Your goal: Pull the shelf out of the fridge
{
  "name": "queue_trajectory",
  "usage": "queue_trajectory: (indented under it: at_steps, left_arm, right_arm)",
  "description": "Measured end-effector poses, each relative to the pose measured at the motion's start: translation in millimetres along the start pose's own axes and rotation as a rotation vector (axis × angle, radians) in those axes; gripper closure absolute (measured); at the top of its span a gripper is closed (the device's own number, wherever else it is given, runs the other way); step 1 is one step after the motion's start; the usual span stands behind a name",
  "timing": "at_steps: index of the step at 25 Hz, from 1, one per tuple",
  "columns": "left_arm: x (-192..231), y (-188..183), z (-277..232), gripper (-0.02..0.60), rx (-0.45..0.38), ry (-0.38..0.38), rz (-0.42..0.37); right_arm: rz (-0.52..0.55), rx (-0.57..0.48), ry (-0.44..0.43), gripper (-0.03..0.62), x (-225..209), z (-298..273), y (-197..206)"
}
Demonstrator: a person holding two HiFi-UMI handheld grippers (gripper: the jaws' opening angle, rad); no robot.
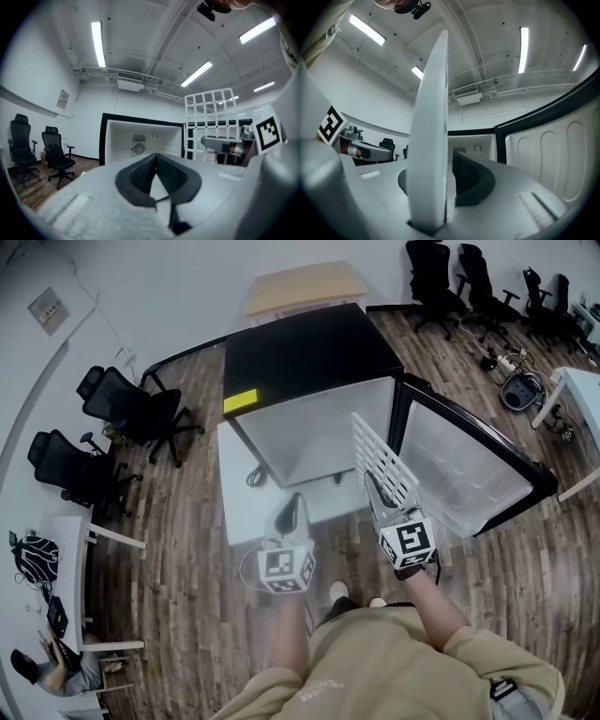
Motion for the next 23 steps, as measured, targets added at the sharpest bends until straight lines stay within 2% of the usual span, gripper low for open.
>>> queue_trajectory:
  at_steps: [6, 12, 23]
  left_arm:
    - [0, -6, -3, 0.58, -0.035, -0.057, -0.02]
    - [2, -7, -7, 0.58, -0.057, -0.082, -0.011]
    - [-8, -3, -16, 0.578, -0.05, -0.05, 0.008]
  right_arm:
    - [0.007, 0.009, 0.023, 0.51, -6, -1, -3]
    - [0.01, 0.006, 0.019, 0.51, -9, -3, -5]
    - [0.055, 0.017, 0.02, 0.51, -16, -2, -8]
Point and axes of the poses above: the fingertips, and each gripper's own axes: z backward along the fingers, x to its left, y out of its underside, the point moved 8 cm from there along z, backward along the fingers, and after that the axes turned 6 degrees about -y, right-handed, at the moved point
